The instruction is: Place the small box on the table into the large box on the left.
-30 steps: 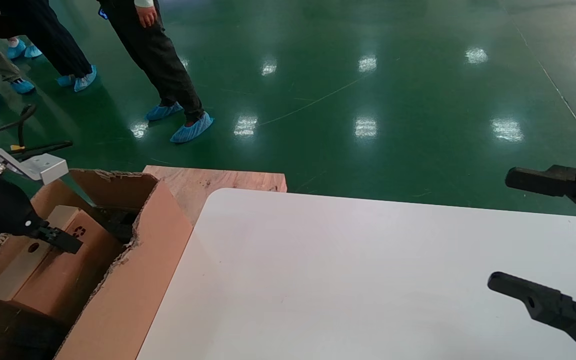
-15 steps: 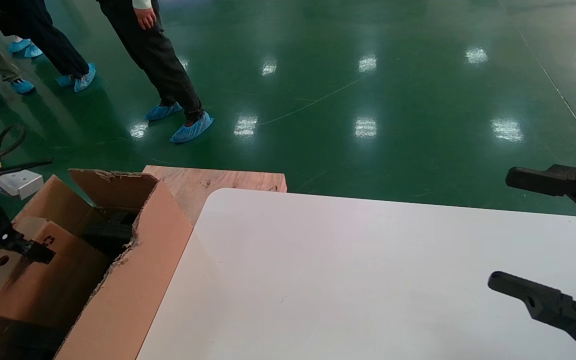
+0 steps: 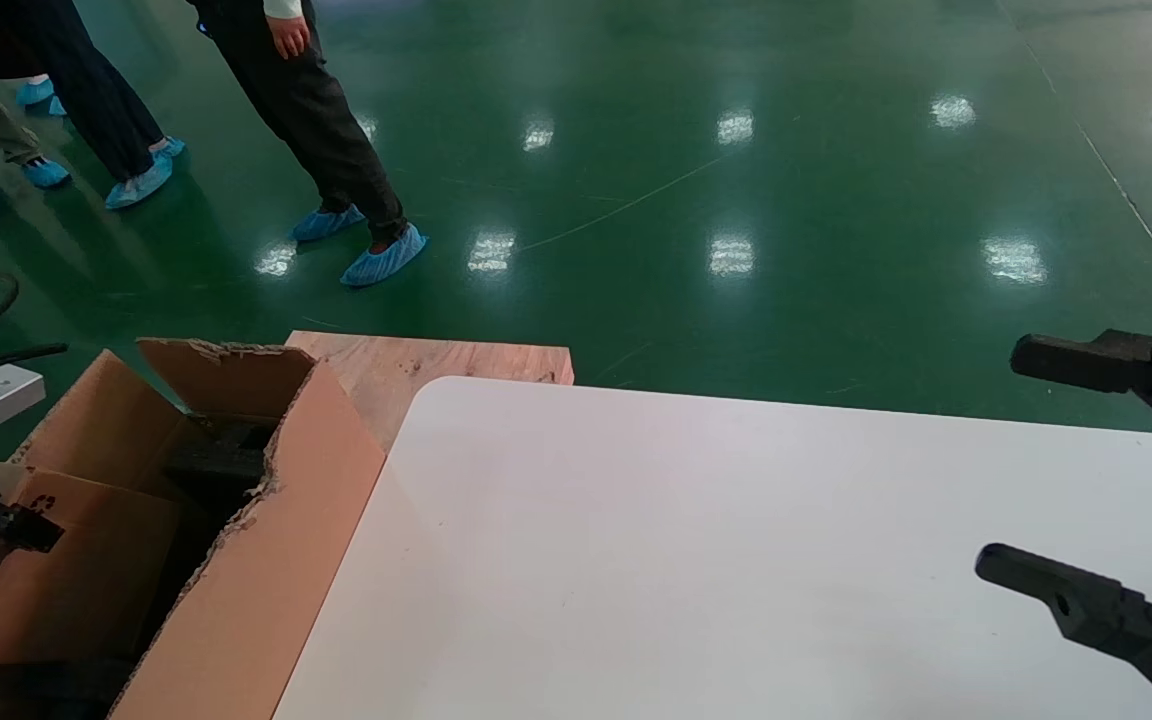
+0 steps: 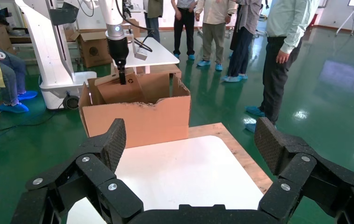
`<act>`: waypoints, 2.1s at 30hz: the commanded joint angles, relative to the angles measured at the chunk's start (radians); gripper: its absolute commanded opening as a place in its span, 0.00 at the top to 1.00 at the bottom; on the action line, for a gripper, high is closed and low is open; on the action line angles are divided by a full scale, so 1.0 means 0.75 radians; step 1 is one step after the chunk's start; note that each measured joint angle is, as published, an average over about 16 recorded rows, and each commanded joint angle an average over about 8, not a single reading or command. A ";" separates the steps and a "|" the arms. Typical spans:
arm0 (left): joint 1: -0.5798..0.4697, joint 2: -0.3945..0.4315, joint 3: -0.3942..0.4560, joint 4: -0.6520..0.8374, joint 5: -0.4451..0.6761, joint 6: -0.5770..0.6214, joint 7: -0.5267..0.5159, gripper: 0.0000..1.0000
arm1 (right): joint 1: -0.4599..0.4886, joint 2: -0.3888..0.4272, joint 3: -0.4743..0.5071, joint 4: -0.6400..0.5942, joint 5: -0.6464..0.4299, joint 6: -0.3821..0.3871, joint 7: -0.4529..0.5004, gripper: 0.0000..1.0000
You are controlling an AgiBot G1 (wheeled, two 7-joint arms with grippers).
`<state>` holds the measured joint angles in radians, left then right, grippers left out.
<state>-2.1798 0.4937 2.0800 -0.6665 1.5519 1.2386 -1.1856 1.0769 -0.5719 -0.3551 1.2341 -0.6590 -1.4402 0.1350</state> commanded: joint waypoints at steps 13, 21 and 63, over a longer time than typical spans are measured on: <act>0.052 0.022 -0.004 0.135 -0.044 0.017 0.064 0.68 | 0.000 0.000 0.000 0.000 0.000 0.000 0.000 0.00; 0.076 0.029 -0.008 0.175 -0.067 0.028 0.066 0.00 | 0.000 0.000 0.000 0.000 0.000 0.000 0.000 0.00; -0.057 0.077 -0.079 -0.067 -0.094 -0.029 0.169 0.00 | 0.000 0.000 0.000 0.000 0.000 0.000 0.000 0.00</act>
<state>-2.2233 0.5553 2.0191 -0.7248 1.4800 1.2149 -1.0668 1.0766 -0.5718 -0.3550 1.2339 -0.6588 -1.4400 0.1349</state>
